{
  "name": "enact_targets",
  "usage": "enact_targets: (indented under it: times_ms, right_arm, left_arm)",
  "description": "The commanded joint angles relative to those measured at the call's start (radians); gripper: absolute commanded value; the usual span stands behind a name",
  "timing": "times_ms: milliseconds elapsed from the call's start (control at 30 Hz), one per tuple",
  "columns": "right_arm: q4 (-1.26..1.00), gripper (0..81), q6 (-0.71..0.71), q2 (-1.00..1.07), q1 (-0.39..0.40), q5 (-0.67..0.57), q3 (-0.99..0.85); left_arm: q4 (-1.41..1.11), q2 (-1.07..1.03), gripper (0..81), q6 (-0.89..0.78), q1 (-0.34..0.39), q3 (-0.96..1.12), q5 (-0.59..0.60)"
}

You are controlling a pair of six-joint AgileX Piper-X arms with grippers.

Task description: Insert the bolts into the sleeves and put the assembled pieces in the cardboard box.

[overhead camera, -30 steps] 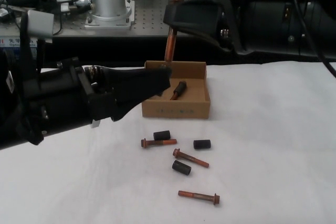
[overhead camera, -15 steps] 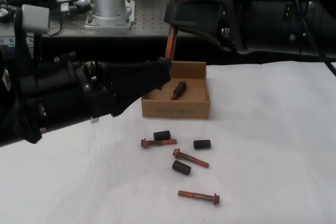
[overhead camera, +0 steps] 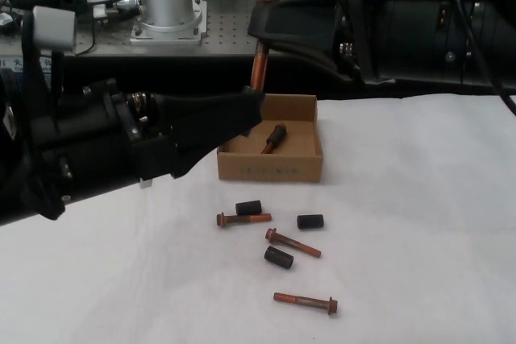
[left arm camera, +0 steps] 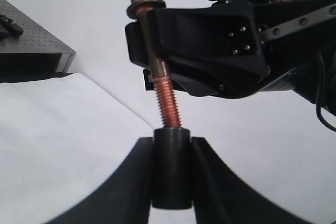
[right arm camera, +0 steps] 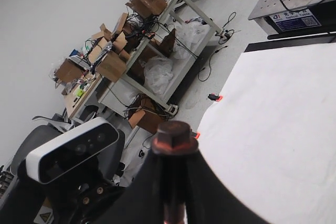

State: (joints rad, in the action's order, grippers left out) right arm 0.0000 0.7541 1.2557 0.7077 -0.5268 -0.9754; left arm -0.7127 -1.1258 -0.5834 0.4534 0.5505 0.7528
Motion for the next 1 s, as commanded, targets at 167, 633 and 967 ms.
enact_targets:
  times_ms: [167, 633, 967]
  right_arm:
    - [-0.012, 2.7, 0.002, -0.001, 0.005, -0.024, -0.003]
    - [0.01, 2.7, -0.004, -0.035, 0.005, 0.009, -0.003]
    - [0.168, 2.7, -0.121, -0.048, 0.005, -0.034, -0.003]
  left_arm:
    - [-0.074, 0.013, 0.6, -0.017, 0.0, 0.004, -0.061]
    - [-0.097, 0.013, 0.6, -0.015, 0.0, 0.007, -0.121]
    - [-0.097, 0.013, 0.6, -0.015, 0.0, 0.007, -0.121]
